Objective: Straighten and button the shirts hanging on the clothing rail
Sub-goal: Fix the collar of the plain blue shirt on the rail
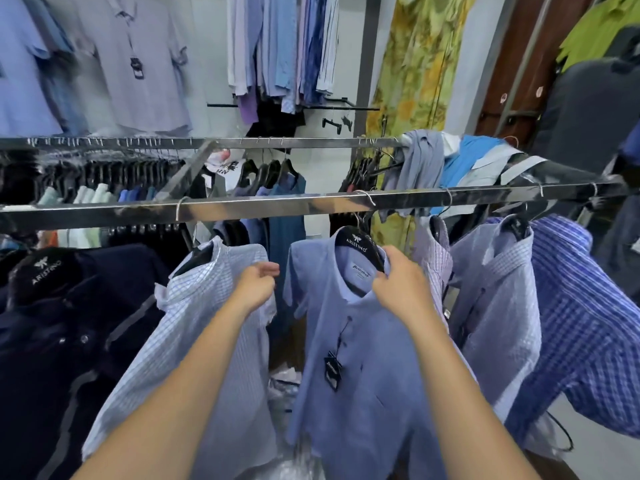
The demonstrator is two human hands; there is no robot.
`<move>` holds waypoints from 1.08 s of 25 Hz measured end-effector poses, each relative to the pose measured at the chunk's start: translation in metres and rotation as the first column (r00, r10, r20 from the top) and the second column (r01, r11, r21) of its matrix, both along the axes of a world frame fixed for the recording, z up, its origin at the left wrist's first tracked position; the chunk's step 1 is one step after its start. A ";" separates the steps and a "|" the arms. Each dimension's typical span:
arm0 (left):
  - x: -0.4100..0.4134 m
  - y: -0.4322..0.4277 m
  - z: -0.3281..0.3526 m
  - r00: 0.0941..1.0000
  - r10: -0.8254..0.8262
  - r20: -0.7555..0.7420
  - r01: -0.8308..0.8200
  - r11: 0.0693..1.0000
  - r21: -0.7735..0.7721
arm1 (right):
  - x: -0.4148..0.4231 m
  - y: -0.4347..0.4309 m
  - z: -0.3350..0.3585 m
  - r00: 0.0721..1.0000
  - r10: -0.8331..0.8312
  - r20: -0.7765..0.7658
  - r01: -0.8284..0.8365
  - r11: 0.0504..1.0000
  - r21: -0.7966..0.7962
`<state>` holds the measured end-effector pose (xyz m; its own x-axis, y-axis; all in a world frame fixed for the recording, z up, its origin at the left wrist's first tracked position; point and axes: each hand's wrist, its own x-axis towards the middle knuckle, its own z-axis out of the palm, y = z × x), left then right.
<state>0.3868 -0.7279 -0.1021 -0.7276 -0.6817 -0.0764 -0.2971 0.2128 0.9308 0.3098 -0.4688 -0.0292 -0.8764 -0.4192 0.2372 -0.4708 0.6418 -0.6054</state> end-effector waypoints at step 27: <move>-0.049 -0.023 -0.154 0.821 -0.073 0.566 0.211 0.960 -0.182 | -0.036 0.024 0.021 0.990 -0.137 -0.011 0.137 0.978 0.154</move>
<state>0.3378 -0.7508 -0.2557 -0.7008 -0.6221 -0.3490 -0.6926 0.4762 0.5418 0.2739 -0.4445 -0.0086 -0.9280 -0.3266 0.1790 -0.3719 0.7860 -0.4939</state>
